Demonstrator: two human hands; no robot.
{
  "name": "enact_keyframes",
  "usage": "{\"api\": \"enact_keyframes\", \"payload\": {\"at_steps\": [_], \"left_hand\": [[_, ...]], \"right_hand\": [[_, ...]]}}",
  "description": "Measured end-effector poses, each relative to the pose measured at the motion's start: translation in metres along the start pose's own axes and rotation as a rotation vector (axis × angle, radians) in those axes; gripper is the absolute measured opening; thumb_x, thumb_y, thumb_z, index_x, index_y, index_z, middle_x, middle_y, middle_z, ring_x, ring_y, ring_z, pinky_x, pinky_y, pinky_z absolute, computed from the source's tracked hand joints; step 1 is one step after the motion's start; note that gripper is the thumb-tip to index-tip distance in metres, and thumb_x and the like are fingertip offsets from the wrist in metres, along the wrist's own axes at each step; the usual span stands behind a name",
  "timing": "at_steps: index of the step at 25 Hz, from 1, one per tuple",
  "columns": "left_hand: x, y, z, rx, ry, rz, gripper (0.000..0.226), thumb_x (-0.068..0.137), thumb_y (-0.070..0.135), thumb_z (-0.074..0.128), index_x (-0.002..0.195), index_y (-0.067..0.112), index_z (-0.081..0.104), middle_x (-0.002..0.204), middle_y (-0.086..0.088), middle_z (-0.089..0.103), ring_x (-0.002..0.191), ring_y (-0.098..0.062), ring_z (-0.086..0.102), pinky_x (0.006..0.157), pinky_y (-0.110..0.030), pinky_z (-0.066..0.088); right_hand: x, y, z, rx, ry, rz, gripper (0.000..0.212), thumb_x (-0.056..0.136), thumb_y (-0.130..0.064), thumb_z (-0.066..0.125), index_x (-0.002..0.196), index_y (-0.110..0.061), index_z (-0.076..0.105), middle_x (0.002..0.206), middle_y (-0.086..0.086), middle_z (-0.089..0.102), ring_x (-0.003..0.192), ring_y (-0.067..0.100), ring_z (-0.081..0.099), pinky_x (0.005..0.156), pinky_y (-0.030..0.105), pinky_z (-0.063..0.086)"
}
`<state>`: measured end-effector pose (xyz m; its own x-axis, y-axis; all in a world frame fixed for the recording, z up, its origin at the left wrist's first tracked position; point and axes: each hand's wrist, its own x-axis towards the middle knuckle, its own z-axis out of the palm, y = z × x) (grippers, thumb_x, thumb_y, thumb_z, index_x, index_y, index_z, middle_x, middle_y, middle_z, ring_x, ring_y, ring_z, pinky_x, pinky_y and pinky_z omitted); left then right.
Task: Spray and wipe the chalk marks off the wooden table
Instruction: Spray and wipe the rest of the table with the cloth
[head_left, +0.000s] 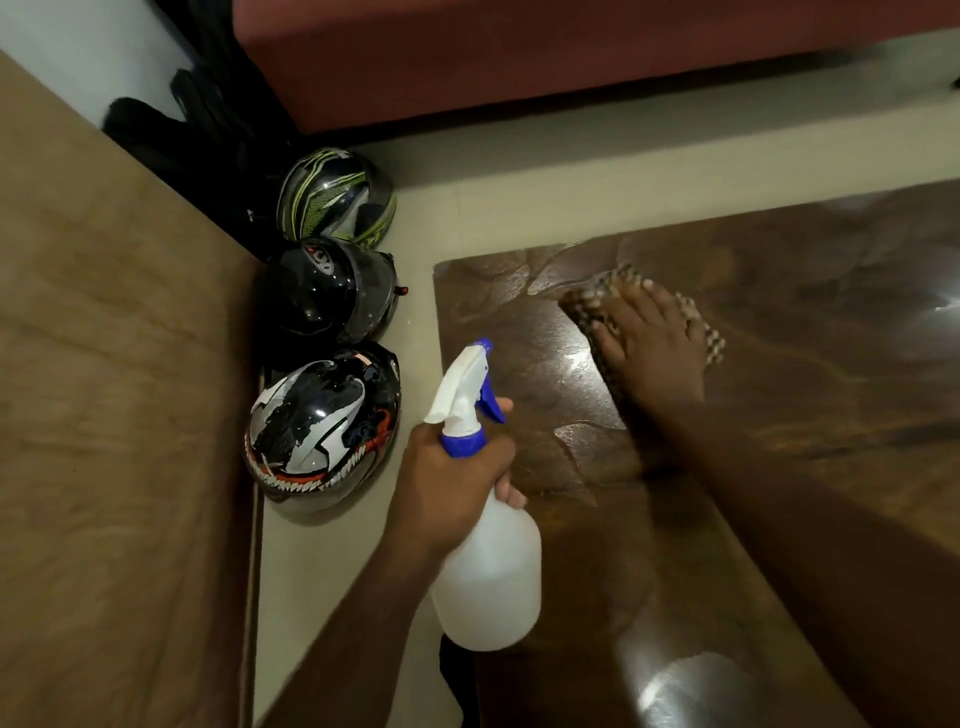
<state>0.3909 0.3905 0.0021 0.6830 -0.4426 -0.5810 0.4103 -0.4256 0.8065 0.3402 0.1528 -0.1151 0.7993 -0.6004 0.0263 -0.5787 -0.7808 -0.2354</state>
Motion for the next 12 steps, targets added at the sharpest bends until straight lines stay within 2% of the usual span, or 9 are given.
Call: {"api": "enact_keyframes", "payload": {"at_steps": [3,6,9,11,12], "left_hand": [[0.006,-0.002,-0.012,-0.002,0.019,0.051,0.034,0.082,0.006,0.06,0.11,0.022,0.07,0.047,-0.006,0.054,0.051,-0.024,0.064,0.076,-0.048,0.06],[0.015,0.003,-0.027,-0.01,0.016,0.103,0.039,0.073,0.012,0.059,0.11,0.02,0.07,0.047,-0.008,0.054,0.05,-0.027,0.063,0.07,-0.044,0.059],[0.019,0.004,-0.033,0.044,0.058,0.14,0.03,0.083,0.002,0.061,0.107,0.018,0.07,0.047,-0.007,0.055,0.047,-0.019,0.064,0.062,-0.025,0.056],[0.015,0.01,-0.032,0.056,0.08,0.164,0.031,0.087,-0.006,0.057,0.106,0.015,0.069,0.05,-0.007,0.056,0.045,-0.011,0.062,0.055,-0.016,0.051],[0.013,0.013,-0.028,0.054,0.065,0.169,0.032,0.086,-0.006,0.057,0.109,0.013,0.069,0.051,-0.007,0.055,0.046,-0.015,0.061,0.055,-0.018,0.052]], "right_hand": [[0.063,-0.07,0.016,0.035,-0.021,0.014,0.044,0.095,-0.048,0.039,0.134,-0.029,0.045,0.148,-0.003,0.038,0.137,0.024,0.027,0.103,0.051,0.023],[0.063,-0.139,0.031,0.055,-0.062,-0.212,0.047,0.094,-0.048,0.036,0.137,-0.03,0.042,0.149,-0.002,0.036,0.139,0.024,0.024,0.106,0.051,0.019],[-0.007,-0.157,0.036,0.193,-0.184,-0.431,0.059,0.089,-0.048,0.029,0.141,-0.024,0.039,0.149,0.003,0.036,0.14,0.026,0.022,0.11,0.052,0.012],[-0.074,-0.139,0.029,0.192,-0.242,-0.539,0.055,0.089,-0.044,0.042,0.14,-0.024,0.041,0.149,0.002,0.037,0.14,0.024,0.021,0.109,0.055,0.016],[-0.109,-0.122,0.023,0.144,-0.247,-0.561,0.054,0.089,-0.044,0.045,0.14,-0.025,0.041,0.149,-0.001,0.038,0.139,0.023,0.024,0.108,0.055,0.02]]}}
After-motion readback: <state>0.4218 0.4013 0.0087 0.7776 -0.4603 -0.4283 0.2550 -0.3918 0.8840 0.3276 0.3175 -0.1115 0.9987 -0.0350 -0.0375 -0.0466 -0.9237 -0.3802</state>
